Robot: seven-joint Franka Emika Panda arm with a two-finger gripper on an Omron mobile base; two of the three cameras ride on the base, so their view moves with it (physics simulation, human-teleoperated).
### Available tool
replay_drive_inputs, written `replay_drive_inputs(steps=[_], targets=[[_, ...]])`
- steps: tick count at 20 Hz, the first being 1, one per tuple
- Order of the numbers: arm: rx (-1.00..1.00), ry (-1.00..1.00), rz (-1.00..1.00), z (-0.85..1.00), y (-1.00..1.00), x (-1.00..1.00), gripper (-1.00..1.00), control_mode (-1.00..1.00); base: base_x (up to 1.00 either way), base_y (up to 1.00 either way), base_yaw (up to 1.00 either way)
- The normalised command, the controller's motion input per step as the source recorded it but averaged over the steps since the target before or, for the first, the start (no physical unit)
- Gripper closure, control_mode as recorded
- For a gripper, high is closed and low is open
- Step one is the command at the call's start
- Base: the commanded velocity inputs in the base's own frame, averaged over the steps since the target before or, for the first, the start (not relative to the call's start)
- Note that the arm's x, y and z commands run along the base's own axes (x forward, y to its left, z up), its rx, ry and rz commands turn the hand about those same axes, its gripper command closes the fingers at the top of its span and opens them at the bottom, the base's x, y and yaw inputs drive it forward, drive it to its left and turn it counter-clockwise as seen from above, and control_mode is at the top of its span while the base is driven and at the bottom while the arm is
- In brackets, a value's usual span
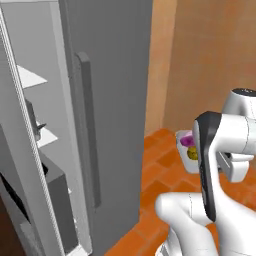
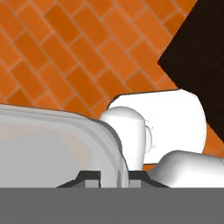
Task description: Take the meat container that has the fish and place it on the second highest rack of the freezer. Then take the vegetable container that has the onion and lemon and place it on the highest rack of the freezer.
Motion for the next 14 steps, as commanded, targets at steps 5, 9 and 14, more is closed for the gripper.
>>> replay_drive_inputs(steps=[5, 9, 14], targets=[[0.00, 0.00, 0.00, 0.00, 0.00, 0.00, 1.00, 1.00, 0.17, -0.54, 0.78], [0.00, 0.00, 0.00, 0.00, 0.00, 0.00, 1.00, 1.00, 0.20, -0.41, 0.81], [0.00, 0.00, 0.00, 0.00, 0.00, 0.00, 1.00, 1.00, 0.24, -0.33, 0.83]])
